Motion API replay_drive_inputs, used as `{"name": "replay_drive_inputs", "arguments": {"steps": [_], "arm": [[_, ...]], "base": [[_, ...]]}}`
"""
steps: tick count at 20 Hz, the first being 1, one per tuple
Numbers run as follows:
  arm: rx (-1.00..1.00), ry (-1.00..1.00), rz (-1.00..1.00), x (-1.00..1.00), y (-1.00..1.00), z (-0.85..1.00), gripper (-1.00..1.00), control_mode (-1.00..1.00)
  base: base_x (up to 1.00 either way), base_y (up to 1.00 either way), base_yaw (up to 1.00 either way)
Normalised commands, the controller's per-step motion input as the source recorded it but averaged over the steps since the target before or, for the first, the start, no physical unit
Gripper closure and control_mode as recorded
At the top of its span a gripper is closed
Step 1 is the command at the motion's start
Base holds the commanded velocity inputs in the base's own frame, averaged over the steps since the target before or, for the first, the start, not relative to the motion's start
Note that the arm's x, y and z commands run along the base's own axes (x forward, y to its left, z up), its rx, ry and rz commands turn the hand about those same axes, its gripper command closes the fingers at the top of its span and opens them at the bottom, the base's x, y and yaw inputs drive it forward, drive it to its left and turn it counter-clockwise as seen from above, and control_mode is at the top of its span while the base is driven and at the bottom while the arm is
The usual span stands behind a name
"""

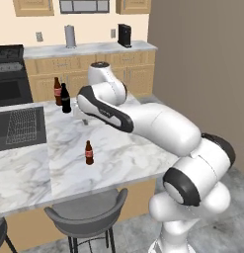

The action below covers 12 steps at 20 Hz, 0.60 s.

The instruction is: Place the large bottle from the dining counter next to the other large bottle outside the sink, and place the small bottle from the dining counter next to the other small bottle inside the sink.

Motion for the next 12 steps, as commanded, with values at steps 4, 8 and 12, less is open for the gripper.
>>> {"name": "replay_drive_inputs", "arguments": {"steps": [4, 8, 12], "arm": [[0.00, 0.06, -0.01, 0.30, 0.00, -0.19, -1.00, -1.00], [0.00, 0.01, -0.01, 0.31, 0.03, -0.10, -1.00, -1.00], [0.03, 0.00, 0.00, 0.20, 0.02, -0.08, -1.00, -1.00]], "base": [[0.00, 0.00, 0.00], [0.00, 0.00, 0.00], [0.00, 0.00, 0.00]]}}
